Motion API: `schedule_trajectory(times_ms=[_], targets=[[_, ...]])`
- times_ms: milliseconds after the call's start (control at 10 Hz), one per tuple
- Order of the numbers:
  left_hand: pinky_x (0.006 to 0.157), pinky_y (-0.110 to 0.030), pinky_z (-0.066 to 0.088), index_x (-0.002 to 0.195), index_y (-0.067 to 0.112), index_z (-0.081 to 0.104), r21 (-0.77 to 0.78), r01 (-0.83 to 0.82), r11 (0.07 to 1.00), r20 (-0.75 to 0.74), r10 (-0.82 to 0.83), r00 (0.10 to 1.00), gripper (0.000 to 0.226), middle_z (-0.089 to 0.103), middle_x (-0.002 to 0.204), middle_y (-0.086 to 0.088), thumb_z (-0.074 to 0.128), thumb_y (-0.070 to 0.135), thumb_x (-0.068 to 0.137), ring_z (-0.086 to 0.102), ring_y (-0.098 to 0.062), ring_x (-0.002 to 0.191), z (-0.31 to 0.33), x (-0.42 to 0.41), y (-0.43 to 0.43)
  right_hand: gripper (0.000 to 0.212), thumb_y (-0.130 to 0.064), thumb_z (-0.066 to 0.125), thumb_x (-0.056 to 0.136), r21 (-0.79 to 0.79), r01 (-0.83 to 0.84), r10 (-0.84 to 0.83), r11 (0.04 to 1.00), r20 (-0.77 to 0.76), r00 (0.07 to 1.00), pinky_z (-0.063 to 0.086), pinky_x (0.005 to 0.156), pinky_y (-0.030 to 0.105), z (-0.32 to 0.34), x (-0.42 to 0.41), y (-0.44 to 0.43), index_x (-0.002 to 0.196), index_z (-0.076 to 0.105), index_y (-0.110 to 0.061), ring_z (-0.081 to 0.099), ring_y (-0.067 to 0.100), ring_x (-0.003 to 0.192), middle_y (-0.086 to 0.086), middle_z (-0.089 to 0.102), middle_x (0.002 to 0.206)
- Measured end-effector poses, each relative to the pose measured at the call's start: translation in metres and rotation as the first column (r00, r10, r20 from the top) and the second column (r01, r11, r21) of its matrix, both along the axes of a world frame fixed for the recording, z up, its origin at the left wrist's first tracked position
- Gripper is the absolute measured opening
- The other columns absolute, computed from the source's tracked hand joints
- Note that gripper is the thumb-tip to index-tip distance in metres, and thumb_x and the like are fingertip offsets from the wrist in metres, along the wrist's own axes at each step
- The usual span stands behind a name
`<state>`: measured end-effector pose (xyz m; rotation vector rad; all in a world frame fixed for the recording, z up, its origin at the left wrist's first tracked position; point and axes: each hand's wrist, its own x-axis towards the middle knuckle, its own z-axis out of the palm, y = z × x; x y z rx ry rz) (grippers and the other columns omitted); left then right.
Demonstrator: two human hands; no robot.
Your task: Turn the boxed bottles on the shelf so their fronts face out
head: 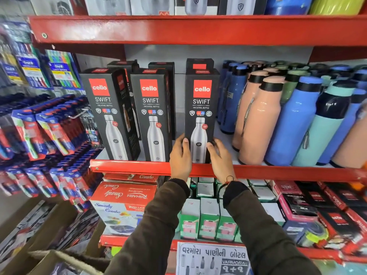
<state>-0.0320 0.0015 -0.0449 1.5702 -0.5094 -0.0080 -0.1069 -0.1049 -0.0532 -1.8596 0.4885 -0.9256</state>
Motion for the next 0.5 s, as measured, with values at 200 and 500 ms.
schedule_trajectory(times_ms=[200,500], targets=[[0.11,-0.021,0.031,0.149,0.015,0.048,0.006,0.044,0.999,-0.017,-0.043,0.999,0.043,0.055,0.151,-0.005,0.039,0.03,0.11,0.049,-0.018,0.141,0.004,0.0,0.002,0.04,-0.04,0.049,0.101,-0.012,0.025,-0.026,1.0,-0.07,0.997,0.038,0.094,0.022,0.003,0.0,0.001,0.137,0.053,-0.023,0.057,0.014,0.121,-0.007,0.062,0.125],[0.112,-0.021,0.041,0.142,0.021,0.053,-0.281,0.0,0.96,0.33,0.096,0.939,0.037,0.056,0.14,0.009,0.044,0.021,0.106,0.05,-0.008,0.134,0.034,-0.025,0.019,0.05,-0.004,0.061,0.096,0.026,0.031,-0.036,0.999,0.232,0.972,0.042,0.103,0.016,0.078,-0.046,0.007,0.143,0.047,-0.01,0.05,0.023,0.134,0.007,0.048,0.149]])
